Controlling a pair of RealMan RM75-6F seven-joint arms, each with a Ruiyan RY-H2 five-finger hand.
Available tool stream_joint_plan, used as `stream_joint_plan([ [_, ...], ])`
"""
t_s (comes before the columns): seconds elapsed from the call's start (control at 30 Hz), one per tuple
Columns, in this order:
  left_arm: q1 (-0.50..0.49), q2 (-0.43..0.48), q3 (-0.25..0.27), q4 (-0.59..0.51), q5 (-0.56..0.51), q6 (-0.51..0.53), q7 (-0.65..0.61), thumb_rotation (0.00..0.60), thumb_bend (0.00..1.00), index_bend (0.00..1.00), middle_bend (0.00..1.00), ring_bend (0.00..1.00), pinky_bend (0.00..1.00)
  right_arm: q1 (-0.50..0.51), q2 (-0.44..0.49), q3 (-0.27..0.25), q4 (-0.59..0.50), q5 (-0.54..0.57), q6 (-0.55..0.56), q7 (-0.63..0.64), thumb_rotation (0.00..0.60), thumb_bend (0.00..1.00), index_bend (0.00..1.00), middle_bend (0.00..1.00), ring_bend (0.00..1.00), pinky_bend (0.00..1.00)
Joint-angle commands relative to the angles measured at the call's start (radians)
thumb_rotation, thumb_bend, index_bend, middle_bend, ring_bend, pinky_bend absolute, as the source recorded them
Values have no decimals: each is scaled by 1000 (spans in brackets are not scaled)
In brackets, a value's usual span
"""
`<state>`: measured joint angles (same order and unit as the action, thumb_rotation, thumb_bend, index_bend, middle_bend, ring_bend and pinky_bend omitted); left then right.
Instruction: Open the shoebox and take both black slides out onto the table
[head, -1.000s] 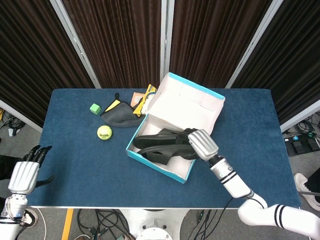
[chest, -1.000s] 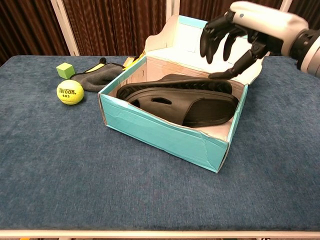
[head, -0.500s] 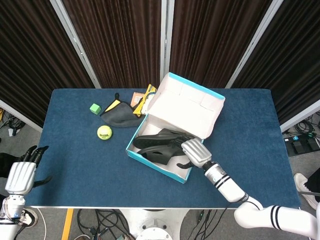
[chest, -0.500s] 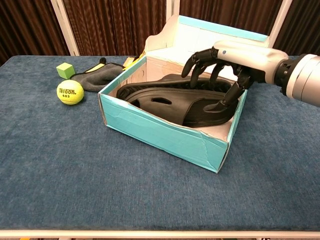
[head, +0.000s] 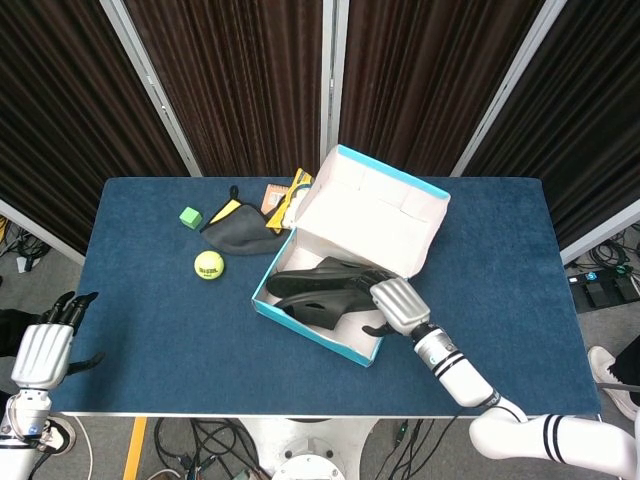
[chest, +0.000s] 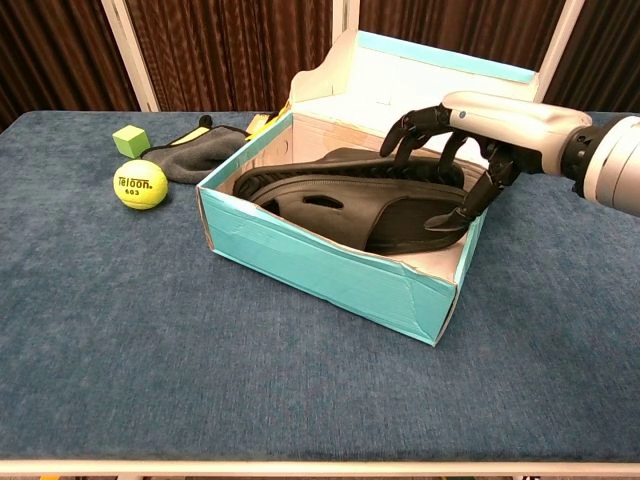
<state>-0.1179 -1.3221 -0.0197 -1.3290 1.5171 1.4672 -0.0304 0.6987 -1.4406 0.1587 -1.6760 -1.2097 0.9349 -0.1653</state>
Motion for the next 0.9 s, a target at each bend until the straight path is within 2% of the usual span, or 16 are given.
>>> stream_joint_plan([
  [0.03,0,0,0,2,1,0,-3,600,0,119,173,114,337,1,4,0,-5,2,3,-10,600,65,237,285,149,315],
  [0.2,2,-1,-1,7,0,2,-13,600,0,120,173,114,336,2,-1,3,-12,13,23,-46,600,68,289,324,179,390],
  [0.33,3,-4,0,13,0,3,-20,600,0,120,173,113,336,4,-10,5,-2,29,34,-78,600,69,315,352,220,394],
  [0.43,3,-4,-1,17,0,3,-22,600,0,121,172,114,337,7,-6,8,-10,46,23,-73,600,65,320,346,295,428],
  [0.47,3,-4,-1,17,0,3,-22,600,0,121,172,114,337,8,-3,10,-14,49,20,-67,600,63,322,378,326,435],
  [0.57,2,-5,-1,17,1,2,-22,600,0,121,172,114,337,6,-2,17,-17,43,28,-53,600,61,381,491,338,392],
  [0.63,2,-6,0,17,2,1,-22,600,0,121,172,113,337,5,-2,19,-16,38,33,-43,600,61,414,529,334,358],
  [0.9,1,-5,-1,14,3,2,-18,600,0,121,172,113,337,8,-4,14,1,39,24,-39,600,67,419,491,333,349],
])
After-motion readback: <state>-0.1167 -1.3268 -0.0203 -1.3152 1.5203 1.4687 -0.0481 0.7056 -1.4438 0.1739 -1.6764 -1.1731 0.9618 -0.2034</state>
